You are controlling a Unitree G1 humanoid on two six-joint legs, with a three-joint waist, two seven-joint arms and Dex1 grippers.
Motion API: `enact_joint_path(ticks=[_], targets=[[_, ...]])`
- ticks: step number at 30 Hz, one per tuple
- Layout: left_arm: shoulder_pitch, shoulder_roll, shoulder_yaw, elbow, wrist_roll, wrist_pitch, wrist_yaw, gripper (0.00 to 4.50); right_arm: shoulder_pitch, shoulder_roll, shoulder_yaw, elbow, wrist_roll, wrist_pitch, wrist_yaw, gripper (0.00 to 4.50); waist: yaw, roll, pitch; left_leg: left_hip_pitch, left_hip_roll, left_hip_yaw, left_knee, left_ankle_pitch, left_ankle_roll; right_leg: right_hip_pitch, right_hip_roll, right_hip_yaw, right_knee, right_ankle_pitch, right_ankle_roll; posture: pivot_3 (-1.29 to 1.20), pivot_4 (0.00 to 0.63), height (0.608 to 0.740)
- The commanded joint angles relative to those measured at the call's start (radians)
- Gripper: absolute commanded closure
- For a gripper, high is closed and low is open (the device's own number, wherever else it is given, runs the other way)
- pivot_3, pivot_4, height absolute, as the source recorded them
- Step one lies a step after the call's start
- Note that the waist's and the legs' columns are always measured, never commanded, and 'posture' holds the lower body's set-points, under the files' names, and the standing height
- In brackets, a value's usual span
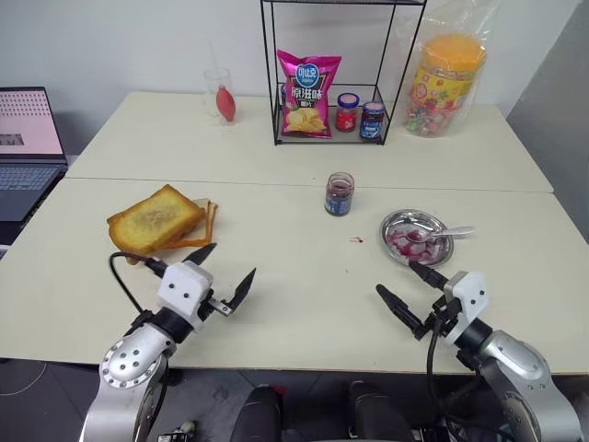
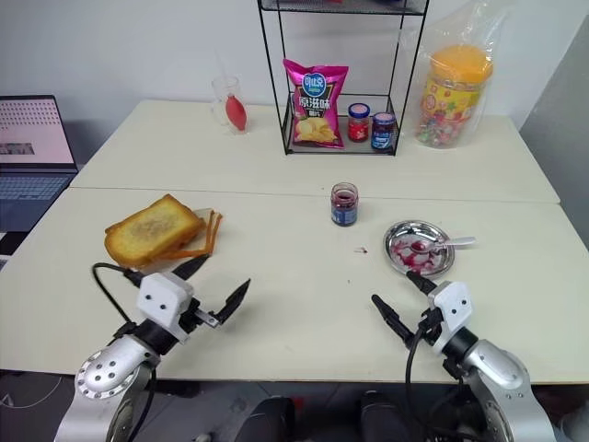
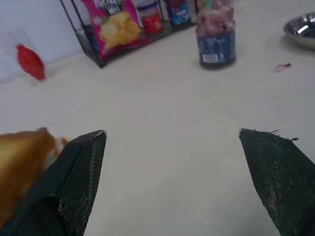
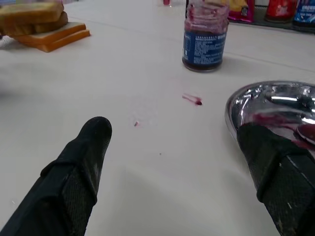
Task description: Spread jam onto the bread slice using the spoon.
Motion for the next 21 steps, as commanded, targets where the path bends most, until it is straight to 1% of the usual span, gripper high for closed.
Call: enact_joint_path(ticks=[1, 2, 5, 6, 7, 12, 15, 21], targets=[[-0.027, -0.067, 0.122, -0.079, -0.037, 0.053, 0.151, 0.00, -0.087, -0.008, 0.002, -0.020, 0.039, 0.029, 0.016, 0.04, 0.000, 0.000, 0.000, 0.000, 0.000, 0.000, 0.000, 0.000, 0.000, 0.000, 0.000, 0.000, 0.000, 0.000, 0.001, 0.00, 0.150, 0.740], [-0.038, -0.079, 0.141, -0.080, -0.052, 0.076, 0.173, 0.00, -0.102, -0.008, 0.004, -0.020, 0.043, 0.038, 0.019, 0.04, 0.000, 0.000, 0.000, 0.000, 0.000, 0.000, 0.001, 0.000, 0.000, 0.000, 0.000, -0.001, 0.000, 0.000, 0.001, 0.00, 0.150, 0.740], [-0.125, -0.110, 0.261, -0.038, -0.139, 0.199, 0.287, 0.00, -0.173, -0.019, 0.032, -0.025, 0.061, 0.086, 0.040, 0.04, 0.000, -0.001, 0.000, 0.000, 0.000, -0.001, 0.001, 0.000, 0.000, 0.001, 0.001, -0.001, 0.001, 0.001, 0.001, 0.00, 0.150, 0.740], [-0.146, -0.109, 0.288, -0.025, -0.160, 0.227, 0.305, 0.00, -0.193, -0.023, 0.041, -0.027, 0.067, 0.100, 0.047, 0.04, 0.000, -0.001, 0.000, 0.000, 0.000, -0.001, 0.001, 0.000, 0.000, 0.001, 0.001, -0.002, 0.001, 0.001, 0.002, 0.00, 0.150, 0.740], [-0.169, -0.101, 0.315, -0.006, -0.176, 0.250, 0.317, 0.00, -0.219, -0.028, 0.052, -0.030, 0.071, 0.116, 0.057, 0.04, 0.000, -0.001, -0.001, 0.000, 0.000, -0.002, 0.002, 0.000, 0.000, 0.001, 0.002, -0.002, 0.001, 0.004, 0.008, 0.00, 0.150, 0.740], [-0.291, -0.079, 0.437, 0.080, -0.279, 0.387, 0.414, 0.00, -0.344, -0.057, 0.088, -0.054, 0.120, 0.230, 0.087, 0.04, 0.000, -0.002, 0.000, 0.000, -0.001, -0.001, 0.002, 0.000, 0.000, 0.000, 0.001, -0.001, 0.000, 0.006, 0.010, 0.00, 0.150, 0.740], [-0.337, -0.080, 0.455, 0.119, -0.329, 0.464, 0.443, 0.00, -0.388, -0.082, 0.098, -0.077, 0.153, 0.301, 0.100, 0.04, 0.000, -0.002, -0.001, 0.000, -0.001, -0.001, 0.002, 0.000, 0.000, 0.001, 0.001, -0.002, 0.000, 0.006, 0.010, 0.00, 0.150, 0.740], [-0.428, -0.075, 0.457, 0.204, -0.381, 0.565, 0.491, 0.00, -0.453, -0.134, 0.093, -0.134, 0.230, 0.416, 0.125, 0.04, 0.001, -0.003, 0.000, 0.000, -0.001, -0.002, 0.002, 0.000, 0.000, 0.001, 0.001, -0.002, 0.000, 0.006, 0.010, 0.00, 0.150, 0.740]])
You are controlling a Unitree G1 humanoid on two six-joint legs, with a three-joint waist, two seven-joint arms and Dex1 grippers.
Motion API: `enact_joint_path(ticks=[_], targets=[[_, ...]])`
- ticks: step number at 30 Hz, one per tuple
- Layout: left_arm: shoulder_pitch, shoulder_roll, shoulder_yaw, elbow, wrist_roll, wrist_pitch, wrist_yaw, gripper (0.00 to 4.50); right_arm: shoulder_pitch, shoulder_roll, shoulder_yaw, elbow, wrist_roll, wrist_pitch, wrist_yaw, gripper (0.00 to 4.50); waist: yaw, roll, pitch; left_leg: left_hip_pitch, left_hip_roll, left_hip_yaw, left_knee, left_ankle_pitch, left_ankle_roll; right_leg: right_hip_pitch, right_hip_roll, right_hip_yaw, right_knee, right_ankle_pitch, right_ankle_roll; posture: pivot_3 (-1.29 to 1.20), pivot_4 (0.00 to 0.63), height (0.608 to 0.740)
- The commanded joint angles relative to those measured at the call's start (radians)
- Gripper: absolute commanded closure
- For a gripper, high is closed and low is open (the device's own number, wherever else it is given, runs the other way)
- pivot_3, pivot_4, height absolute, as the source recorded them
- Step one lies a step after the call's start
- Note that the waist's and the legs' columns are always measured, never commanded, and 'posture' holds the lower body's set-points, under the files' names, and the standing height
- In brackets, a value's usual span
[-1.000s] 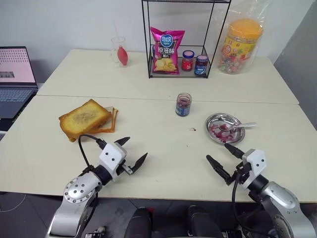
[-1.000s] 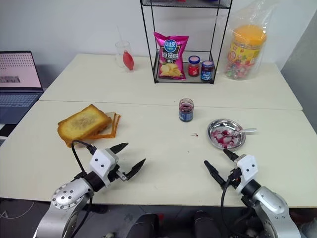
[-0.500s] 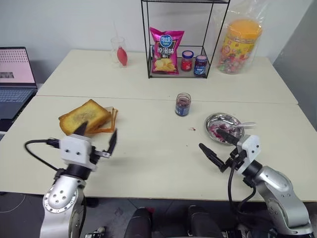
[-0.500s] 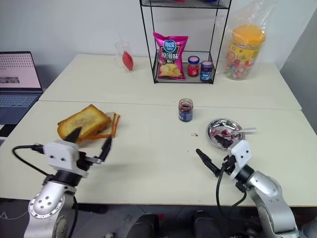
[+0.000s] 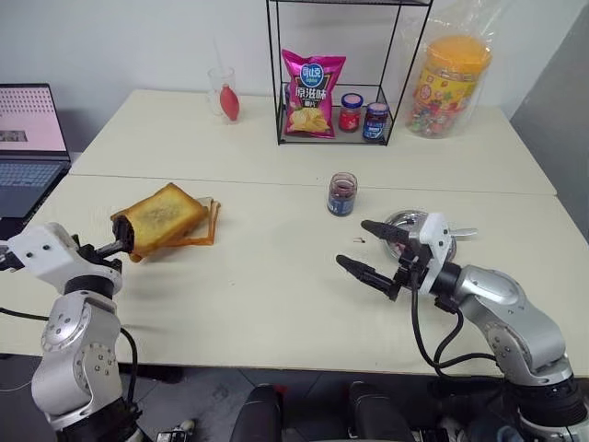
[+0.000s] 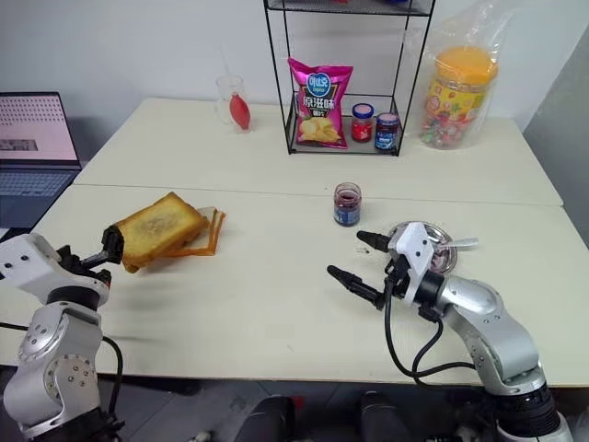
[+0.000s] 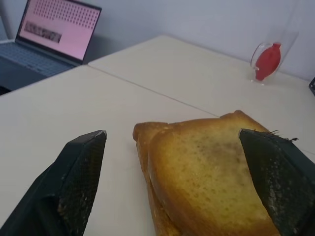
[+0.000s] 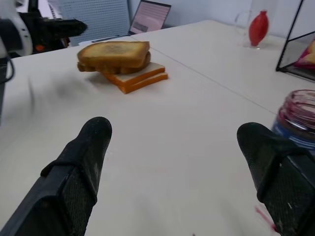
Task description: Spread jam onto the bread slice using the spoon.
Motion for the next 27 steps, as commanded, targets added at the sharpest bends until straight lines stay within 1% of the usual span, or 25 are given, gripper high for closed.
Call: enact_joint_path(ticks=[1, 9, 10, 11, 18, 21, 25, 26, 27], targets=[[-0.054, 0.018, 0.005, 0.021, -0.042, 0.065, 0.029, 0.00, -0.052, -0.042, -0.016, -0.072, 0.061, 0.057, 0.034, 0.04, -0.001, 0.000, 0.000, 0.000, 0.000, 0.000, 0.000, 0.000, 0.000, 0.000, 0.000, 0.000, 0.000, 0.000, 0.000, 0.00, 0.150, 0.740], [-0.138, 0.004, 0.022, 0.089, -0.081, 0.117, 0.090, 0.00, -0.076, -0.061, -0.042, -0.075, 0.091, 0.088, 0.030, 0.04, -0.001, -0.002, 0.001, 0.000, 0.000, 0.000, 0.000, 0.000, 0.000, 0.000, 0.000, 0.000, 0.000, 0.000, 0.001, 0.00, 0.150, 0.740], [-0.143, 0.003, 0.018, 0.092, -0.081, 0.120, 0.094, 0.36, -0.075, -0.061, -0.043, -0.074, 0.090, 0.088, 0.029, 0.00, -0.001, -0.002, 0.001, 0.000, 0.000, 0.001, 0.000, 0.000, 0.000, 0.000, 0.000, 0.001, 0.000, 0.000, 0.001, 0.00, 0.150, 0.740], [-0.147, 0.003, 0.015, 0.094, -0.082, 0.121, 0.097, 0.49, -0.074, -0.062, -0.044, -0.074, 0.089, 0.087, 0.029, 0.00, -0.001, -0.002, 0.001, 0.000, 0.000, 0.001, 0.000, 0.000, 0.000, 0.000, 0.000, 0.001, 0.000, 0.000, 0.001, 0.00, 0.150, 0.740], [-0.151, -0.019, 0.004, 0.079, -0.070, 0.151, 0.160, 1.94, -0.070, -0.066, -0.053, -0.063, 0.090, 0.083, 0.031, 0.00, -0.001, -0.002, 0.001, 0.000, 0.000, 0.000, 0.000, 0.000, 0.000, 0.000, 0.000, 0.000, 0.000, 0.001, 0.001, 0.00, 0.150, 0.740], [-0.153, -0.017, 0.003, 0.084, -0.070, 0.151, 0.171, 2.59, -0.077, -0.067, -0.052, -0.056, 0.088, 0.082, 0.034, 0.00, -0.001, -0.002, 0.001, 0.000, 0.000, 0.000, 0.000, 0.000, 0.000, 0.000, 0.000, 0.000, 0.000, 0.001, 0.001, 0.00, 0.150, 0.740], [-0.160, -0.015, -0.001, 0.090, -0.073, 0.145, 0.174, 3.36, -0.083, -0.069, -0.053, -0.052, 0.087, 0.083, 0.036, 0.00, 0.000, -0.002, 0.001, 0.000, 0.000, 0.000, 0.000, 0.000, 0.000, 0.000, 0.000, 0.001, 0.000, 0.001, 0.001, 0.00, 0.150, 0.740], [-0.162, -0.015, -0.001, 0.091, -0.073, 0.143, 0.175, 3.70, -0.084, -0.069, -0.052, -0.051, 0.086, 0.084, 0.037, 0.00, 0.000, -0.002, 0.001, 0.000, 0.000, 0.000, 0.000, 0.000, 0.000, 0.000, 0.000, 0.000, 0.000, 0.001, 0.001, 0.00, 0.150, 0.740], [-0.164, -0.015, -0.001, 0.091, -0.073, 0.141, 0.177, 3.82, -0.085, -0.070, -0.052, -0.051, 0.086, 0.084, 0.037, 0.00, 0.000, -0.002, 0.001, 0.000, 0.000, 0.000, 0.000, 0.000, 0.000, 0.000, 0.000, 0.000, 0.000, 0.001, 0.001, 0.00, 0.150, 0.740]])
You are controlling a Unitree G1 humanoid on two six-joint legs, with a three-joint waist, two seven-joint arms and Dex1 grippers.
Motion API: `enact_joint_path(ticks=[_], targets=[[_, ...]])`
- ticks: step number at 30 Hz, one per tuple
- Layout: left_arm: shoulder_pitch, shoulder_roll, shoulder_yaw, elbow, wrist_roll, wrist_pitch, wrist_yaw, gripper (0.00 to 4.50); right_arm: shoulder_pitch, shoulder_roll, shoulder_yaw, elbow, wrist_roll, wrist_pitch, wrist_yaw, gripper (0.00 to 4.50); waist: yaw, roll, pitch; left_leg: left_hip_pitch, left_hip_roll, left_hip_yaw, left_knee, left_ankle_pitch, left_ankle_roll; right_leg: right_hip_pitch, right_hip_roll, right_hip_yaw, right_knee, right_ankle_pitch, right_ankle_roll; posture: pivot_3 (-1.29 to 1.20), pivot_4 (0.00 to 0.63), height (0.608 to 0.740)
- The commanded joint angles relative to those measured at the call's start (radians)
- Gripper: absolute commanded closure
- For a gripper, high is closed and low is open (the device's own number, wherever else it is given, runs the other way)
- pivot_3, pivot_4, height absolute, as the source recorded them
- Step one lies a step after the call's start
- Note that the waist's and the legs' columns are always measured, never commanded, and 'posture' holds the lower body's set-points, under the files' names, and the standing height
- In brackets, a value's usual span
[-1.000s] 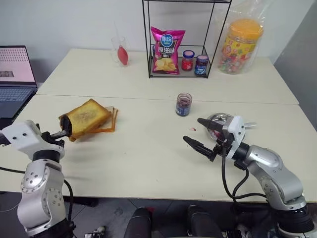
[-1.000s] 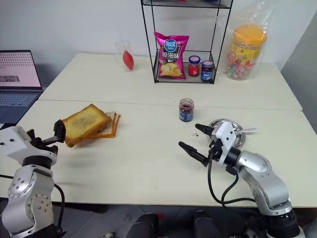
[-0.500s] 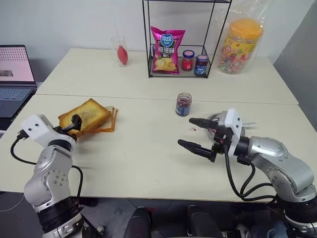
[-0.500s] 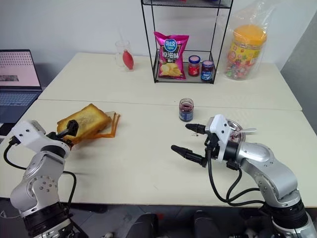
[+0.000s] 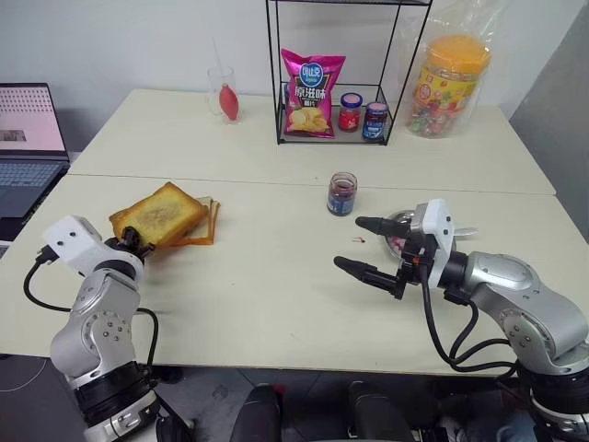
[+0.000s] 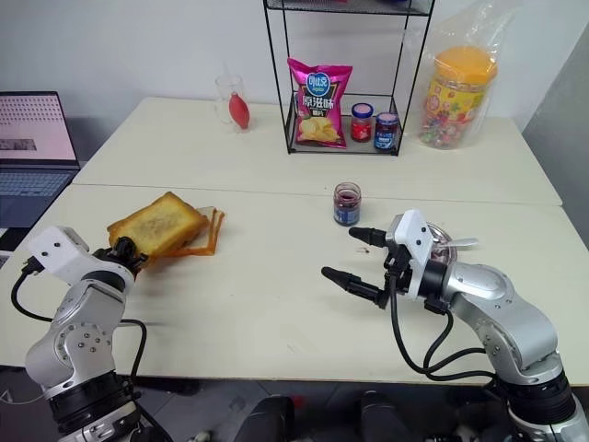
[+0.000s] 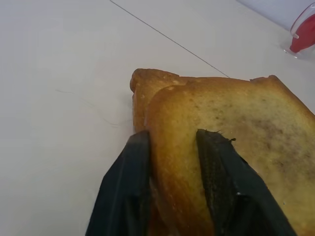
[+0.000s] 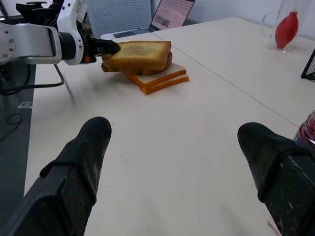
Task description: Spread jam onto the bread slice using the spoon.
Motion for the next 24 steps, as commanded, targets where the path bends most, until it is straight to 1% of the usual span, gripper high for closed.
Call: enact_joint_path(ticks=[1, 3, 4, 13, 19, 22, 24], targets=[[-0.026, 0.003, -0.009, -0.019, -0.007, -0.011, 0.002, 4.06, -0.019, -0.010, -0.022, -0.007, 0.010, -0.010, 0.009, 0.00, 0.001, 0.000, 0.000, 0.000, 0.000, 0.000, 0.000, 0.000, 0.000, 0.000, 0.000, 0.000, 0.000, 0.000, 0.000, 0.00, 0.150, 0.740], [-0.031, 0.000, -0.007, -0.018, -0.011, -0.017, 0.001, 4.41, -0.021, -0.009, -0.020, -0.006, 0.010, -0.008, 0.007, 0.00, 0.002, 0.000, 0.000, 0.000, 0.000, 0.000, 0.000, 0.000, 0.000, 0.000, 0.000, 0.000, 0.000, 0.000, 0.000, 0.00, 0.150, 0.740], [-0.033, 0.001, -0.012, -0.021, -0.011, -0.020, -0.005, 4.47, -0.023, -0.009, -0.020, -0.006, 0.011, -0.006, 0.005, 0.00, 0.002, 0.000, 0.000, 0.000, 0.000, 0.000, 0.000, 0.000, 0.000, 0.000, 0.000, 0.000, 0.000, 0.000, 0.000, 0.00, 0.150, 0.740], [-0.048, -0.026, -0.023, -0.055, -0.073, -0.042, -0.067, 4.47, -0.034, -0.008, -0.020, -0.004, 0.011, 0.003, 0.000, 0.00, 0.002, 0.000, 0.000, -0.001, 0.000, 0.000, 0.000, 0.000, 0.000, 0.000, 0.000, 0.000, -0.001, 0.000, 0.000, 0.00, 0.150, 0.740], [-0.049, -0.040, -0.027, -0.120, -0.259, 0.005, -0.164, 4.47, -0.028, -0.024, -0.037, 0.000, 0.010, -0.003, 0.011, 0.00, 0.002, -0.001, 0.000, -0.001, 0.000, 0.000, 0.000, 0.000, 0.000, 0.000, 0.000, 0.000, -0.001, 0.000, 0.000, 0.00, 0.150, 0.740], [-0.041, -0.033, -0.046, -0.135, -0.306, 0.027, -0.179, 4.47, -0.026, -0.031, -0.042, 0.005, 0.010, -0.008, 0.014, 0.00, 0.001, -0.001, 0.000, -0.001, 0.000, 0.000, 0.000, 0.000, 0.000, 0.000, 0.000, 0.000, -0.002, 0.000, 0.000, 0.00, 0.150, 0.740], [-0.037, -0.041, -0.079, -0.162, -0.392, 0.076, -0.209, 4.47, -0.018, -0.042, -0.055, 0.008, 0.008, -0.012, 0.018, 0.00, 0.001, -0.001, 0.000, -0.001, 0.000, 0.000, 0.000, 0.000, 0.000, 0.000, 0.000, 0.000, -0.002, 0.000, 0.000, 0.00, 0.150, 0.740]])
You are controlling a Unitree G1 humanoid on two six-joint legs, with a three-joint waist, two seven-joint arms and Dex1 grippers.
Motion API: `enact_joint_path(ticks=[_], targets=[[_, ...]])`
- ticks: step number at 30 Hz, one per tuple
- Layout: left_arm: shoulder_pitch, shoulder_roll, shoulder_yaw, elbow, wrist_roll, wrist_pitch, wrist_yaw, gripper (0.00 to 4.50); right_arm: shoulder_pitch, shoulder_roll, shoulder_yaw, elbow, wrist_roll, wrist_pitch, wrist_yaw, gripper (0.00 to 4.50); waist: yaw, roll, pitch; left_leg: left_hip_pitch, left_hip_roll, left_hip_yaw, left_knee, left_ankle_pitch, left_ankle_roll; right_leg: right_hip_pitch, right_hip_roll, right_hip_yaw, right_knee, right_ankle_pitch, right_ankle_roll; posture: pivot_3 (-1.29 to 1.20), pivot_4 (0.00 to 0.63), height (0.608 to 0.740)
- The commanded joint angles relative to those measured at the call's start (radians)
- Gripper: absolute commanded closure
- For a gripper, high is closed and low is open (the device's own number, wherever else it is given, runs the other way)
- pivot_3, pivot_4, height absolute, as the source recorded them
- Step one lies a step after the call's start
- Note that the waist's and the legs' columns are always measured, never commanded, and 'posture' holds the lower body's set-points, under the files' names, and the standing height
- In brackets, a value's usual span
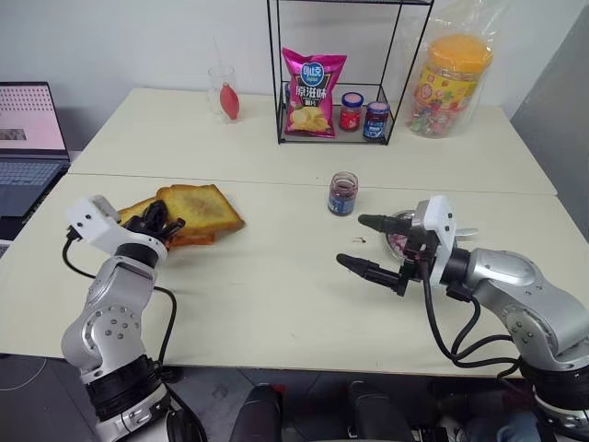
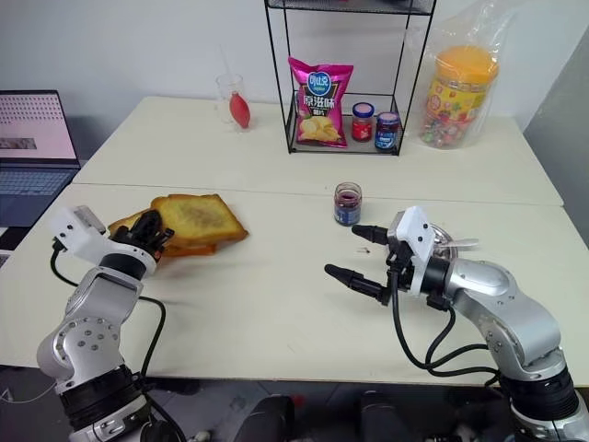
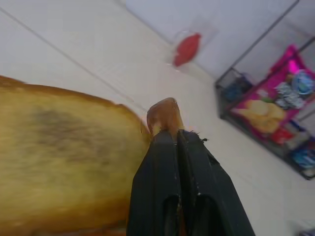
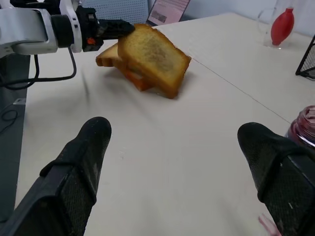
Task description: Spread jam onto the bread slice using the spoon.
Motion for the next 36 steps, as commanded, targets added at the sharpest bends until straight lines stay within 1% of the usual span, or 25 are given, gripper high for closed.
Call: enact_joint_path(ticks=[1, 3, 6, 11, 16, 20, 22, 24, 27, 31, 35, 36], targets=[[-0.004, 0.005, -0.048, -0.083, -0.147, 0.066, -0.055, 4.47, -0.001, -0.021, -0.044, -0.013, 0.007, -0.023, 0.013, 0.00, 0.000, 0.000, 0.000, 0.000, 0.000, 0.000, 0.000, 0.000, 0.000, 0.000, 0.000, 0.000, 0.000, 0.000, 0.000, 0.00, 0.150, 0.740], [-0.016, -0.003, -0.091, -0.109, -0.270, 0.130, -0.082, 4.47, 0.018, -0.029, -0.057, -0.022, 0.006, -0.023, 0.008, 0.00, 0.000, -0.001, 0.000, 0.000, 0.000, 0.000, 0.000, 0.000, 0.000, 0.000, 0.000, 0.000, 0.000, 0.000, 0.000, 0.00, 0.150, 0.740], [-0.029, 0.005, -0.131, -0.124, -0.395, 0.183, -0.099, 4.47, 0.041, -0.036, -0.074, -0.038, 0.009, -0.019, -0.001, 0.00, 0.001, -0.001, 0.000, -0.001, 0.000, 0.000, 0.000, 0.000, 0.000, 0.000, 0.000, 0.000, -0.001, 0.000, 0.000, 0.00, 0.150, 0.740], [-0.046, 0.037, -0.178, -0.128, -0.580, 0.223, -0.089, 4.47, 0.087, -0.062, -0.114, -0.061, 0.012, -0.012, -0.006, 0.00, -0.002, -0.001, 0.001, -0.001, 0.000, 0.000, 0.000, 0.000, 0.000, 0.000, 0.000, 0.000, -0.001, 0.000, 0.000, 0.00, 0.150, 0.740], [-0.075, 0.069, -0.232, -0.121, -0.747, 0.220, -0.054, 4.47, 0.145, -0.103, -0.178, -0.088, 0.023, 0.002, -0.004, 0.00, 0.001, -0.001, 0.001, -0.001, 0.000, 0.000, 0.000, 0.000, 0.000, -0.001, 0.000, 0.001, -0.001, 0.000, 0.000, 0.00, 0.150, 0.740], [0.027, 0.148, -0.300, -0.102, -0.588, 0.235, -0.107, 4.47, 0.198, -0.165, -0.233, -0.107, 0.052, 0.026, 0.022, 0.00, -0.001, -0.001, 0.001, -0.001, -0.001, 0.001, 0.000, 0.000, 0.000, 0.000, 0.000, 0.002, -0.002, 0.000, 0.000, 0.00, 0.150, 0.740], [0.072, 0.155, -0.326, -0.099, -0.557, 0.222, -0.130, 4.47, 0.212, -0.185, -0.237, -0.115, 0.064, 0.032, 0.039, 0.00, -0.003, 0.000, 0.001, 0.000, 0.000, 0.002, -0.001, 0.000, 0.000, 0.000, 0.000, 0.003, -0.002, 0.000, 0.000, 0.00, 0.150, 0.740], [0.132, 0.156, -0.361, -0.068, -0.479, 0.199, -0.160, 4.47, 0.222, -0.197, -0.234, -0.124, 0.086, 0.047, 0.050, 0.00, -0.002, -0.001, 0.001, 0.000, 0.000, 0.002, -0.002, 0.000, 0.000, -0.001, 0.000, 0.002, -0.002, 0.000, 0.000, 0.00, 0.150, 0.740], [0.201, 0.150, -0.406, -0.016, -0.354, 0.150, -0.214, 4.47, 0.230, -0.215, -0.217, -0.148, 0.114, 0.071, 0.068, 0.00, 0.000, 0.000, 0.001, 0.000, 0.000, 0.002, -0.002, 0.000, 0.000, -0.001, 0.000, 0.002, -0.002, -0.001, -0.001, 0.00, 0.150, 0.740], [0.191, 0.130, -0.422, 0.030, -0.216, 0.066, -0.221, 4.47, 0.239, -0.231, -0.191, -0.163, 0.126, 0.085, 0.084, 0.00, 0.002, -0.001, 0.001, -0.001, 0.000, 0.002, -0.001, 0.000, 0.000, -0.001, 0.000, 0.002, -0.003, -0.003, -0.006, 0.00, 0.150, 0.740], [0.198, 0.095, -0.402, 0.031, -0.176, 0.036, -0.202, 4.47, 0.250, -0.236, -0.192, -0.160, 0.118, 0.077, 0.090, 0.00, 0.004, -0.001, 0.001, -0.001, -0.001, 0.002, -0.001, 0.000, 0.000, -0.001, -0.001, 0.003, -0.004, -0.003, -0.006, 0.00, 0.150, 0.740], [0.202, 0.075, -0.388, 0.031, -0.182, 0.031, -0.183, 4.47, 0.252, -0.236, -0.191, -0.157, 0.115, 0.072, 0.090, 0.00, 0.004, -0.001, 0.001, -0.001, -0.001, 0.002, -0.001, 0.000, 0.000, -0.001, -0.001, 0.003, -0.005, -0.001, -0.002, 0.00, 0.150, 0.740]])
